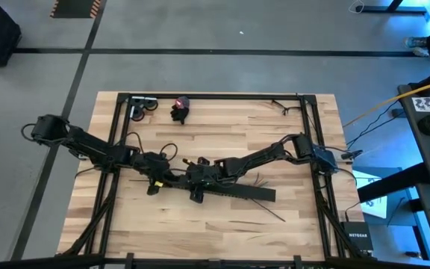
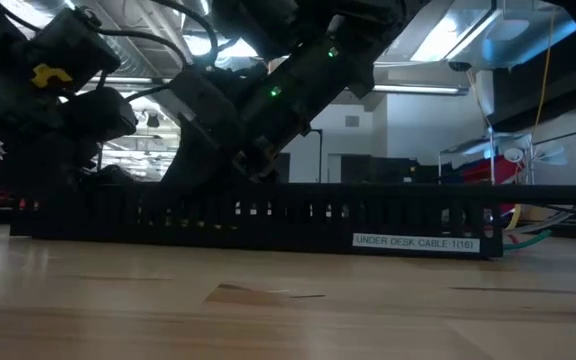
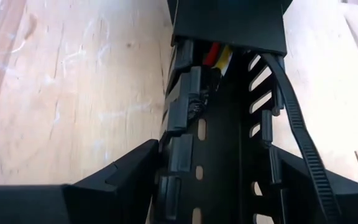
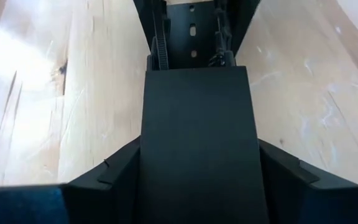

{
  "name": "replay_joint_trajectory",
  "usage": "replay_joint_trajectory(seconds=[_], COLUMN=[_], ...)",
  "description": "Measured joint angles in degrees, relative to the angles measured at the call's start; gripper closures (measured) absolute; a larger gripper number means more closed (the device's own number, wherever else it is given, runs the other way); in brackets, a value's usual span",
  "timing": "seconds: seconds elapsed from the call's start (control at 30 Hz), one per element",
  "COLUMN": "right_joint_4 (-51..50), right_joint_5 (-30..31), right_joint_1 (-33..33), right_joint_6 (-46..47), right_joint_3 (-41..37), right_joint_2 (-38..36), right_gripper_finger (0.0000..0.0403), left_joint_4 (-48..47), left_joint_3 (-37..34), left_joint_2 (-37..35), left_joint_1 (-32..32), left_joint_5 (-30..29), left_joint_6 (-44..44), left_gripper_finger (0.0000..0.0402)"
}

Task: Ziptie cables
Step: Close the black cable duct with the cable duct cover

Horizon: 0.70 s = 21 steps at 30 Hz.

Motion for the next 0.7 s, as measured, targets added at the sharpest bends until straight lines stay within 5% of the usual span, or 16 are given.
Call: replay_joint_trajectory(seconds=[0.33,0.7], right_joint_4=[1.6,1.1], right_joint_5=[-0.5,-1.0], right_joint_1=[-0.1,-0.1], right_joint_6=[-0.6,0.0], right_joint_3=[0.2,0.4], right_joint_2=[0.3,0.3], right_gripper_finger=[0.0166,0.0167], left_joint_4=[0.0,3.7], left_joint_3=[0.1,0.1], left_joint_2=[0.0,0.1], left_joint_1=[0.1,0.0], left_joint_5=[1.0,3.0], left_joint_6=[-1.2,1.8], left_gripper_finger=[0.0165,0.0124])
